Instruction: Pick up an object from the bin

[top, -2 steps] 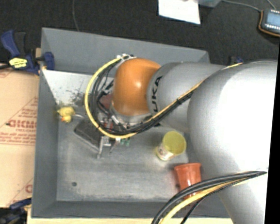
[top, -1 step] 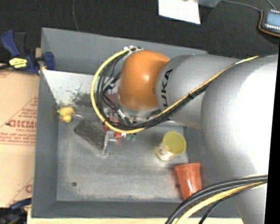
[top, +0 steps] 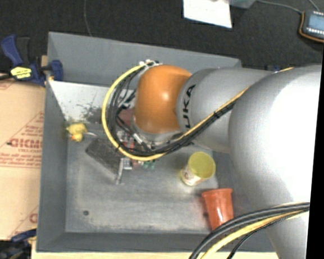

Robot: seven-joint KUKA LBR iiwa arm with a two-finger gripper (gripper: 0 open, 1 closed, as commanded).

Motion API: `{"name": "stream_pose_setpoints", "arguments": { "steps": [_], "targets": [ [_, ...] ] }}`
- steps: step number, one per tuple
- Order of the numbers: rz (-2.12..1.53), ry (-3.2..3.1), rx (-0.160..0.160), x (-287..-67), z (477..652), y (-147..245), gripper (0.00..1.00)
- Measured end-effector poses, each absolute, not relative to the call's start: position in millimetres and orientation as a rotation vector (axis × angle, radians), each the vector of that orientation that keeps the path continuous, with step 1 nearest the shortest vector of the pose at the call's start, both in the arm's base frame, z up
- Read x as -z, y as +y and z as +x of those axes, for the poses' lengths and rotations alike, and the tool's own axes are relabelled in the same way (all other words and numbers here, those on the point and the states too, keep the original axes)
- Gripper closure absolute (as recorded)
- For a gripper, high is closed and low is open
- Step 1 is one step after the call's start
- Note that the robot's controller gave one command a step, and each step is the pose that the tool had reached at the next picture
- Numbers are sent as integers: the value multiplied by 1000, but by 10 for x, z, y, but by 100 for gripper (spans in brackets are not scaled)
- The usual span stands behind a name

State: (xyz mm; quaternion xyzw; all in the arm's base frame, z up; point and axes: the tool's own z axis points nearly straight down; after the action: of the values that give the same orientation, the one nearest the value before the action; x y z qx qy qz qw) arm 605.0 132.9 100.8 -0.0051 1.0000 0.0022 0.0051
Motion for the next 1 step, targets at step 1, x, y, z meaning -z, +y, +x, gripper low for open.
{"name": "stream_pose_setpoints", "arguments": {
  "steps": [1],
  "targets": [
    [382,3103,-12,-703,6034,1499,0]
  ]
}}
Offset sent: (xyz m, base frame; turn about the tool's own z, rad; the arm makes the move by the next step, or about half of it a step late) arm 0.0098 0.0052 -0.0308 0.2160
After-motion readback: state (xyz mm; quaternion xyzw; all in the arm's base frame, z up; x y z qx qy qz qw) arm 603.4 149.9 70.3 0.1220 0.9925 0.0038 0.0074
